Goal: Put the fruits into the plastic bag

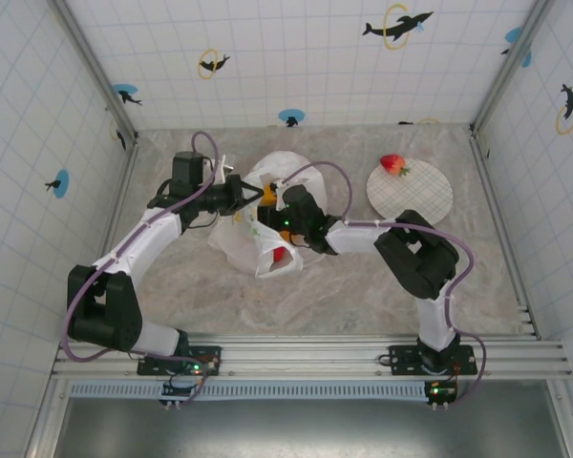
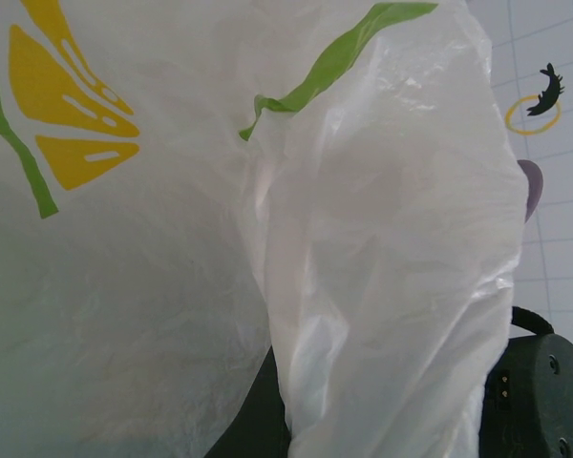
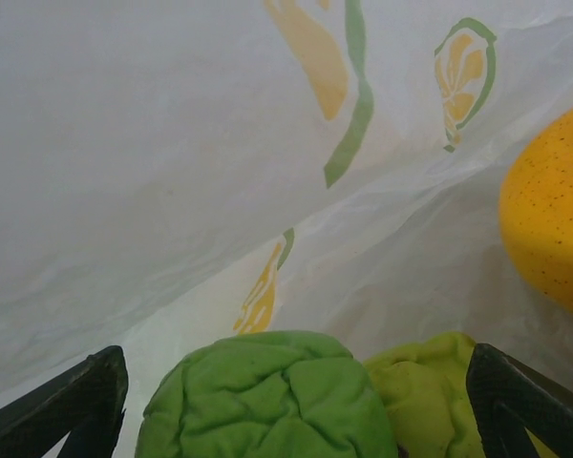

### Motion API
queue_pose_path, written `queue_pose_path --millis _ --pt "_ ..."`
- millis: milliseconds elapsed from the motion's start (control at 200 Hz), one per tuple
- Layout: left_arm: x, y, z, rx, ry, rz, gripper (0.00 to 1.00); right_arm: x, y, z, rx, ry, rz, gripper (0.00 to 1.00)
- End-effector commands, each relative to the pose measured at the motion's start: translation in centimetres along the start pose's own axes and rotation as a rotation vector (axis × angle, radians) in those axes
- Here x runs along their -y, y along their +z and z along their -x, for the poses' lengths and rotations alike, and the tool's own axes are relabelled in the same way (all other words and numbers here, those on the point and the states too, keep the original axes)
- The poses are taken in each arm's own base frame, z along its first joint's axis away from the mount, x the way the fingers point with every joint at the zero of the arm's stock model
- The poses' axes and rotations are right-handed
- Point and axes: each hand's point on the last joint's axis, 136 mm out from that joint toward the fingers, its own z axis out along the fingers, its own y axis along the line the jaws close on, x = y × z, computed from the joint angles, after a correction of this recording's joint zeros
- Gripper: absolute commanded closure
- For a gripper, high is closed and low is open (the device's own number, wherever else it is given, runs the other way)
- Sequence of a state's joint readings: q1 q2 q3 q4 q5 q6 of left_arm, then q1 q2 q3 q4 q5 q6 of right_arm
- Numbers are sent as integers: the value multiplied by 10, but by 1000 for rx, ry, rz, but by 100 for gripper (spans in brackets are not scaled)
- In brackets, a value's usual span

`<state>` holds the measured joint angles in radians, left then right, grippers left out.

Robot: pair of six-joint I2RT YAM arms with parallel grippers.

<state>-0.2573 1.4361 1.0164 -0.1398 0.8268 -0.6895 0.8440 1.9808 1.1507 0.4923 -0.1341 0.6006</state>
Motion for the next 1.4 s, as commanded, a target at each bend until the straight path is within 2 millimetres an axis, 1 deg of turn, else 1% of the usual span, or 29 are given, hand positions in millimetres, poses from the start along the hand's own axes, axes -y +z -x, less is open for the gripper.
queue_pose_path --millis 0,180,320,530,731,881,1021,1101,1121,1196,1396 --pt "13 0 7 13 36 -34 100 -16 -16 23 39 -16 33 5" --pt "14 -1 9 16 41 -34 100 -18 -28 21 32 -27 37 3" --pt "15 0 10 17 42 -34 100 -15 -37 19 19 -38 23 3" --pt "9 -4 15 40 42 -15 100 -11 -54 10 -16 -68 9 6" --pt "0 -8 22 60 32 5 100 -17 -78 1 -66 -94 35 12" --pt "-7 -12 27 79 23 24 100 -20 -100 -5 -113 -121 40 14" --pt "-12 -14 30 88 13 32 100 -29 -122 -6 -140 -173 52 15" --pt "-13 -13 32 91 7 33 100 -35 -134 0 -132 -203 67 15" --pt "-13 -13 31 91 8 31 100 -33 -137 -4 -152 -201 57 15" --pt "-16 -13 32 93 2 39 100 -35 -149 3 -142 -219 55 15" --pt "-19 -13 33 99 1 60 100 -36 -185 40 -41 -223 45 15"
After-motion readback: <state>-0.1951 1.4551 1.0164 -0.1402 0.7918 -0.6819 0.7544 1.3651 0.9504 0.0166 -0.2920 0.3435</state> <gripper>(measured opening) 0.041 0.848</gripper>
